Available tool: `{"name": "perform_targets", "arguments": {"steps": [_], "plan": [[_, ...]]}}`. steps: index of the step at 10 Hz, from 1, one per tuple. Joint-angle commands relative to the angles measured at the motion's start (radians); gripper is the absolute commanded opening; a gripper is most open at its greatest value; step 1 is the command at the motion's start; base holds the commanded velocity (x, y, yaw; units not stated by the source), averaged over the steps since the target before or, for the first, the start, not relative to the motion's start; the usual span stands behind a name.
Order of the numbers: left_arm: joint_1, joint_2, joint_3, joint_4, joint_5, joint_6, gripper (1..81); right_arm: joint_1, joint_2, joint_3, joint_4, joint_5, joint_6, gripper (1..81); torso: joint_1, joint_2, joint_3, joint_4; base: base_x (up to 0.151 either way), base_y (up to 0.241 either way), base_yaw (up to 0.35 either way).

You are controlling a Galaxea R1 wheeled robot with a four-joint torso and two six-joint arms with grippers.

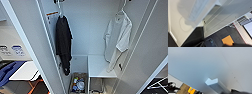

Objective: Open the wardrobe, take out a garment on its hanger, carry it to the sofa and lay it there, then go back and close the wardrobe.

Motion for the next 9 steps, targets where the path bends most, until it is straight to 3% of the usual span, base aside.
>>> {"name": "perform_targets", "arguments": {"steps": [1, 2, 4, 5, 8, 9], "plan": [[0.273, -0.144, -0.115, 0.003, -0.446, -0.028, 81.1, -0.078, -0.209, -0.091, 0.053, 0.091, 0.08, 81.1, 0.0, 0.0, 0.0, 0.0, 0.0, 0.0, 0.0], [0.36, -0.093, -0.215, -0.026, -0.529, -0.059, 81.1, -0.162, -0.196, -0.173, 0.069, 0.091, 0.108, 81.1, -0.002, 0.0, 0.0, 0.0, 0.0, 0.0, 0.0], [0.454, 0.1, -0.423, -0.029, -0.545, -0.098, 81.1, -0.347, -0.035, -0.401, 0.118, 0.091, 0.144, 81.1, -0.003, -0.002, 0.002, 0.0, 0.0, 0.0, 0.0], [0.465, 0.171, -0.479, -0.029, -0.533, -0.098, 81.1, -0.405, 0.042, -0.473, 0.121, 0.094, 0.144, 81.1, -0.004, -0.002, 0.002, 0.0, 0.0, 0.0, 0.0], [0.475, 0.448, -0.721, -0.017, -0.396, -0.096, 81.1, -0.546, 0.321, -0.717, 0.109, 0.091, 0.144, 81.1, -0.006, -0.003, 0.003, 0.0, 0.0, 0.0, 0.0], [0.475, 0.513, -0.786, -0.015, -0.364, -0.095, 81.1, -0.579, 0.363, -0.75, 0.109, 0.091, 0.141, 81.1, -0.006, -0.003, 0.003, 0.0, 0.0, 0.0, 0.0]]}}
